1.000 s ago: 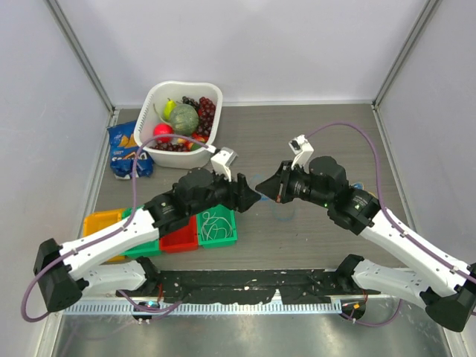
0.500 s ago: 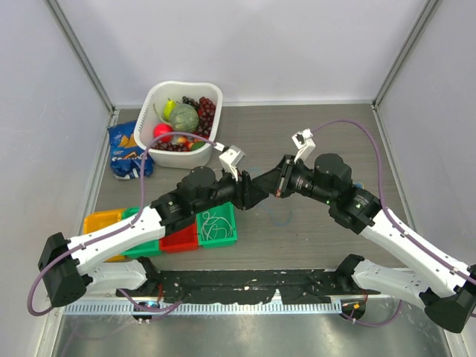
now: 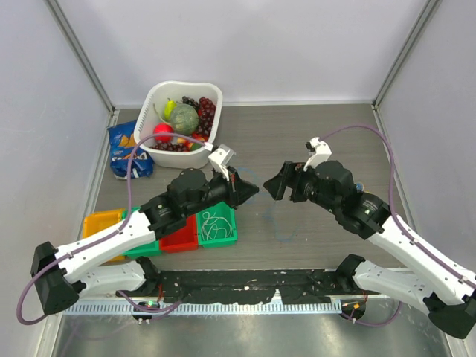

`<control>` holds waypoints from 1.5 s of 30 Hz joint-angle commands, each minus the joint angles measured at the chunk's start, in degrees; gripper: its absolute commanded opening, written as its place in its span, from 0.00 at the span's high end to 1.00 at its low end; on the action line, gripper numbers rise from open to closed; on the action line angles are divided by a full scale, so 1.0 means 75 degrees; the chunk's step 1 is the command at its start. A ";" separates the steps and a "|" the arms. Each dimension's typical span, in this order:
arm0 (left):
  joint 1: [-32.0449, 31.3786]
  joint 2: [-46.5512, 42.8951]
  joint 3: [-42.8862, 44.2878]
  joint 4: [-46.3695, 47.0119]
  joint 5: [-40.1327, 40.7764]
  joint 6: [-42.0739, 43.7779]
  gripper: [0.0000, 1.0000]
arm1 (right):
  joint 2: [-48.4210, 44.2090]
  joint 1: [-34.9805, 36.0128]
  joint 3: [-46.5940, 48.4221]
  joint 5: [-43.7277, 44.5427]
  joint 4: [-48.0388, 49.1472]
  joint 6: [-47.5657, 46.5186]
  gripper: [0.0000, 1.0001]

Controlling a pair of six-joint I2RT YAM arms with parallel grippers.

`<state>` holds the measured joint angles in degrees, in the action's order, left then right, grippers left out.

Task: Untangle the cables

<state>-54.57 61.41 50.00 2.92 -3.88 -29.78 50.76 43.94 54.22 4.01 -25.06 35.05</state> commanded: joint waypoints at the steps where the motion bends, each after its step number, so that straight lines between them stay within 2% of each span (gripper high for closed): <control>1: 0.0057 -0.0488 0.0130 -0.0364 0.0446 -0.0095 1.00 | -0.0358 0.0000 0.0108 0.1071 -0.0994 -0.0770 0.13; 6: 0.0092 -0.0758 0.0189 -0.0868 0.1197 0.0092 1.00 | -0.0569 0.0012 -0.0559 0.0089 -0.0808 -0.0665 0.16; 8: 0.0104 -0.0746 0.0317 -0.1010 0.1069 0.0092 1.00 | -0.0569 0.0012 -0.0875 -0.1395 -0.0212 -0.0747 0.19; 10: 0.0104 -0.0758 0.0411 -0.1022 0.0858 0.0034 1.00 | -0.0452 0.0024 -0.1157 -0.2101 0.0479 -0.0782 0.21; 13: 0.0104 -0.0770 0.0575 -0.1033 0.0647 -0.0060 1.00 | -0.0253 0.0117 -0.1498 -0.2386 0.1510 -0.0759 0.24; 19: 0.0104 -0.0992 0.0763 -0.1115 0.0295 -0.0248 1.00 | 0.0415 0.0164 -0.1639 -0.1403 0.2485 -0.0794 0.34; 23: 0.0115 -0.1296 0.0950 -0.1209 0.0131 -0.0190 1.00 | 0.0661 0.0176 -0.1569 -0.1425 0.3211 -0.0689 0.55; 25: 0.0104 -0.1495 0.1032 -0.1256 -0.0009 -0.0015 1.00 | 0.0650 0.0211 -0.1440 -0.1542 0.3749 -0.0700 0.70; 26: 0.0104 -0.1577 0.1079 -0.1279 -0.0033 0.0044 1.00 | 0.0684 0.0281 -0.1231 -0.1589 0.3809 -0.0770 0.81; 27: 0.0104 -0.1741 0.1138 -0.1338 -0.0092 0.0161 1.00 | 0.0789 0.0316 -0.1055 -0.1647 0.3787 -0.0829 0.85; 28: 0.0104 -0.1870 0.1243 -0.1431 -0.0115 0.0290 1.00 | 0.0848 0.0456 -0.0635 -0.1648 0.3717 -0.0876 0.94; 29: 0.0104 -0.1999 0.1348 -0.1583 -0.0162 0.0430 1.00 | 0.1058 0.0562 -0.0434 -0.1590 0.3565 -0.0946 0.99; 32: 0.0104 -0.2456 0.1735 -0.2110 -0.0163 0.0899 1.00 | 0.1643 0.1182 0.0630 -0.1636 0.3505 -0.1005 0.99; 34: 0.0104 -0.2702 0.2027 -0.2706 0.0117 0.1145 1.00 | 0.2053 0.1627 0.0995 -0.1799 0.3972 -0.0947 0.99; 39: 0.0115 -0.3194 0.2859 -0.4534 0.2038 0.1369 1.00 | 0.3238 0.2448 0.1863 -0.2491 0.5307 -0.0385 0.99; 42: 0.0104 -0.3487 0.3119 -0.5507 0.2754 0.1241 1.00 | 0.3964 0.2660 0.2087 -0.2643 0.5696 -0.0081 0.99; 45: 0.0104 -0.3757 0.2827 -0.6083 0.3223 0.0855 1.00 | 0.4434 0.2801 0.1773 -0.2808 0.6539 0.0190 0.99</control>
<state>-53.93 34.13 72.55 -31.53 12.14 -21.93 80.90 63.94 67.96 -14.28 14.24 32.88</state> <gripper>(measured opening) 0.028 0.030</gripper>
